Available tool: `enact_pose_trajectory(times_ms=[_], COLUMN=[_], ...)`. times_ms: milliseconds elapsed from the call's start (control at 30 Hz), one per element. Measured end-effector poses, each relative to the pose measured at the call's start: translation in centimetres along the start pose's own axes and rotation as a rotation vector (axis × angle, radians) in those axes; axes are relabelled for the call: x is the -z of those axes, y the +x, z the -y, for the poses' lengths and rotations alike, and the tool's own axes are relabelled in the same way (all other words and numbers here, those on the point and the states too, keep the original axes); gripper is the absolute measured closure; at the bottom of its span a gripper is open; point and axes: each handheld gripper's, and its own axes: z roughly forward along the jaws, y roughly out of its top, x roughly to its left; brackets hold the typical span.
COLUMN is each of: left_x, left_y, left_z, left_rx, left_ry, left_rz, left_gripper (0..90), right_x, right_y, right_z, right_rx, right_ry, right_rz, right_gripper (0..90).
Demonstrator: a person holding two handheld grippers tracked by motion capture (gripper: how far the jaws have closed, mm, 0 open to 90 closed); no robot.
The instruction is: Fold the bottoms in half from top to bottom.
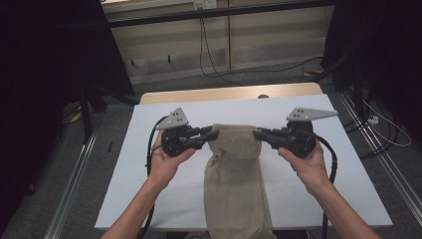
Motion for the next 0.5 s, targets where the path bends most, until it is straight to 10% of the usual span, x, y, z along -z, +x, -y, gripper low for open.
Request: enact_pose_trajectory(times_ms=[500], left_x=[1.0], left_y=[-5.9], left_z=[9.8], left_rx=[0.032], left_ry=[0.169], left_rz=[0.118], left_gripper=[74.5], right_x=[0.9], right_y=[4.4], right_z=[10.1], right_rx=[0.037], right_ry=[0.170], right_rz=[-0.056], right_gripper=[82.2])
